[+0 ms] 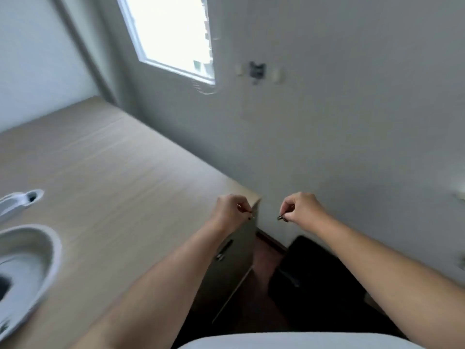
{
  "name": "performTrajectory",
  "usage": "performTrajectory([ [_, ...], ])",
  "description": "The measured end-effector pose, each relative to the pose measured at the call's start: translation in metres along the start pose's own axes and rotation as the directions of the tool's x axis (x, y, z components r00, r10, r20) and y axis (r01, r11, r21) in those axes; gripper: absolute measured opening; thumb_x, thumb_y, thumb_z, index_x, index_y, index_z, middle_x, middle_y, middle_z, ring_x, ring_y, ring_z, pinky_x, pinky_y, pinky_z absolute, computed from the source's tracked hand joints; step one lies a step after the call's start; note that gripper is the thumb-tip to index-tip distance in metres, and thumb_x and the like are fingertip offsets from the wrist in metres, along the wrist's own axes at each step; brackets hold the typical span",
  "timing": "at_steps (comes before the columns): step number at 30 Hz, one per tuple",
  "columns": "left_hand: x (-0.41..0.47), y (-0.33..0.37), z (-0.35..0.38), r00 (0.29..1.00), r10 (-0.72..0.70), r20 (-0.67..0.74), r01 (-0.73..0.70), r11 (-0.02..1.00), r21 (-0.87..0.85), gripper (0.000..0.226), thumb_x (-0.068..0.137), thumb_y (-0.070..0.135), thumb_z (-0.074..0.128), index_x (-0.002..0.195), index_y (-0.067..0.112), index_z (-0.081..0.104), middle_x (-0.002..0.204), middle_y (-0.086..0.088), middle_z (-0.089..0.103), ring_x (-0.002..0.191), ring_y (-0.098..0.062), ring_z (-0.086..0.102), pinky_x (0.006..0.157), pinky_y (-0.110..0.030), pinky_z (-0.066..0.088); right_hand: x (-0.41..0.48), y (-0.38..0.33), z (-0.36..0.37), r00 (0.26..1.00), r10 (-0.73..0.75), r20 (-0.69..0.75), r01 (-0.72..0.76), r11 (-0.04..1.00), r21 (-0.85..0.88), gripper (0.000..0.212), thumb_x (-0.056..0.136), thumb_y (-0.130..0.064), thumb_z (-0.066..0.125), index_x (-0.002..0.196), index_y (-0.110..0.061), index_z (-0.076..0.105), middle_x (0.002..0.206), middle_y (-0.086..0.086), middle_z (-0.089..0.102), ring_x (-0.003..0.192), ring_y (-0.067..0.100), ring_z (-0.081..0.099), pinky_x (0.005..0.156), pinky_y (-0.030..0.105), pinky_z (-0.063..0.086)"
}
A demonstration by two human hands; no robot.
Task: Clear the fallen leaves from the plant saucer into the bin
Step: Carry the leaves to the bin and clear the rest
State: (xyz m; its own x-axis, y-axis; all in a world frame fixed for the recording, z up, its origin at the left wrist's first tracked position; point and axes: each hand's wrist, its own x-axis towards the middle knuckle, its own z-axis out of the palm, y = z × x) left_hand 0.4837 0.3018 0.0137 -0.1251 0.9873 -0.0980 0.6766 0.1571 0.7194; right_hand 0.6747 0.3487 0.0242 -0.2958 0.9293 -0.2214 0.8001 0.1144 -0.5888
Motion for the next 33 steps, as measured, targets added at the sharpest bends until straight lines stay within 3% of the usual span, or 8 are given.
performTrajectory([
  [4, 0.025, 0.051, 0.082, 0.978, 0.1, 0.181, -0.114, 0.991, 0.069, 0.006, 0.07, 0.004, 0.073, 0.075, 0.007, 0.074, 0.071, -0.003, 0.069, 0.067, -0.009, 0.058, 0.054, -0.004, 0.038, -0.025, 0.097, -0.026, 0.98, 0.196, -0.025, -0.196, 0.98, 0.02, 0.015, 0.069, 0.001, 0.064, 0.072, -0.01, 0.074, 0.071, 0.008, 0.07, 0.067, 0.015, 0.059, 0.059, 0.018, 0.04],
  [8, 0.037, 0.06, 0.151, 0.929, 0.103, 0.355, -0.156, 0.98, 0.125, 0.007, 0.07, 0.004, 0.072, 0.075, 0.008, 0.074, 0.077, -0.008, 0.075, 0.068, -0.008, 0.058, 0.058, -0.009, 0.037, -0.052, 0.169, -0.012, 0.929, 0.369, -0.008, -0.368, 0.929, 0.039, 0.021, 0.072, -0.001, 0.064, 0.065, -0.021, 0.067, 0.066, -0.003, 0.063, 0.069, 0.015, 0.058, 0.064, 0.021, 0.042],
  [11, 0.049, 0.053, 0.195, 0.882, 0.082, 0.464, -0.171, 0.973, 0.153, 0.005, 0.072, 0.003, 0.072, 0.075, 0.007, 0.073, 0.069, -0.004, 0.066, 0.066, -0.009, 0.055, 0.053, -0.007, 0.038, -0.063, 0.208, 0.006, 0.874, 0.486, -0.018, -0.484, 0.873, 0.065, 0.026, 0.073, -0.004, 0.064, 0.061, -0.027, 0.06, 0.065, -0.012, 0.053, 0.07, 0.013, 0.056, 0.064, 0.022, 0.041],
  [15, 0.071, 0.04, 0.244, 0.849, 0.052, 0.526, -0.17, 0.969, 0.178, 0.005, 0.075, 0.006, 0.071, 0.079, 0.008, 0.072, 0.073, 0.001, 0.063, 0.071, -0.01, 0.056, 0.065, -0.012, 0.038, -0.055, 0.249, 0.03, 0.833, 0.554, -0.008, -0.548, 0.826, 0.131, 0.024, 0.076, 0.001, 0.06, 0.066, -0.021, 0.063, 0.078, -0.003, 0.057, 0.081, 0.022, 0.063, 0.068, 0.021, 0.039],
  [17, 0.084, 0.035, 0.267, 0.823, 0.033, 0.567, -0.175, 0.964, 0.198, 0.007, 0.078, 0.008, 0.07, 0.084, 0.01, 0.07, 0.079, -0.001, 0.065, 0.076, -0.013, 0.059, 0.07, -0.018, 0.043, -0.044, 0.266, 0.04, 0.809, 0.588, -0.03, -0.573, 0.798, 0.185, 0.017, 0.079, 0.0, 0.059, 0.083, -0.011, 0.07, 0.093, 0.007, 0.065, 0.088, 0.023, 0.064, 0.074, 0.024, 0.045],
  [21, 0.102, 0.033, 0.301, 0.771, 0.016, 0.637, -0.205, 0.952, 0.225, 0.023, 0.081, 0.018, 0.07, 0.102, 0.01, 0.065, 0.096, -0.005, 0.067, 0.09, -0.018, 0.063, 0.088, -0.028, 0.052, -0.033, 0.293, 0.059, 0.764, 0.646, 0.005, -0.626, 0.739, 0.247, 0.037, 0.084, -0.003, 0.057, 0.12, -0.01, 0.06, 0.125, 0.012, 0.061, 0.11, 0.026, 0.061, 0.099, 0.035, 0.049],
  [27, 0.106, 0.036, 0.303, 0.721, -0.004, 0.693, -0.237, 0.939, 0.251, 0.019, 0.083, 0.017, 0.067, 0.101, 0.01, 0.066, 0.101, -0.007, 0.068, 0.097, -0.02, 0.063, 0.091, -0.032, 0.052, -0.051, 0.298, 0.069, 0.712, 0.698, 0.071, -0.691, 0.68, 0.247, 0.026, 0.086, -0.004, 0.054, 0.109, -0.011, 0.066, 0.118, 0.011, 0.065, 0.098, 0.025, 0.065, 0.091, 0.034, 0.053],
  [33, 0.103, 0.055, 0.261, 0.78, 0.012, 0.626, -0.212, 0.946, 0.246, 0.015, 0.082, 0.016, 0.065, 0.096, 0.012, 0.068, 0.095, -0.005, 0.069, 0.096, -0.02, 0.064, 0.089, -0.029, 0.051, -0.043, 0.27, 0.023, 0.805, 0.593, 0.026, -0.585, 0.786, 0.203, 0.018, 0.086, -0.006, 0.055, 0.094, -0.014, 0.069, 0.103, 0.007, 0.07, 0.091, 0.021, 0.064, 0.084, 0.03, 0.052],
])
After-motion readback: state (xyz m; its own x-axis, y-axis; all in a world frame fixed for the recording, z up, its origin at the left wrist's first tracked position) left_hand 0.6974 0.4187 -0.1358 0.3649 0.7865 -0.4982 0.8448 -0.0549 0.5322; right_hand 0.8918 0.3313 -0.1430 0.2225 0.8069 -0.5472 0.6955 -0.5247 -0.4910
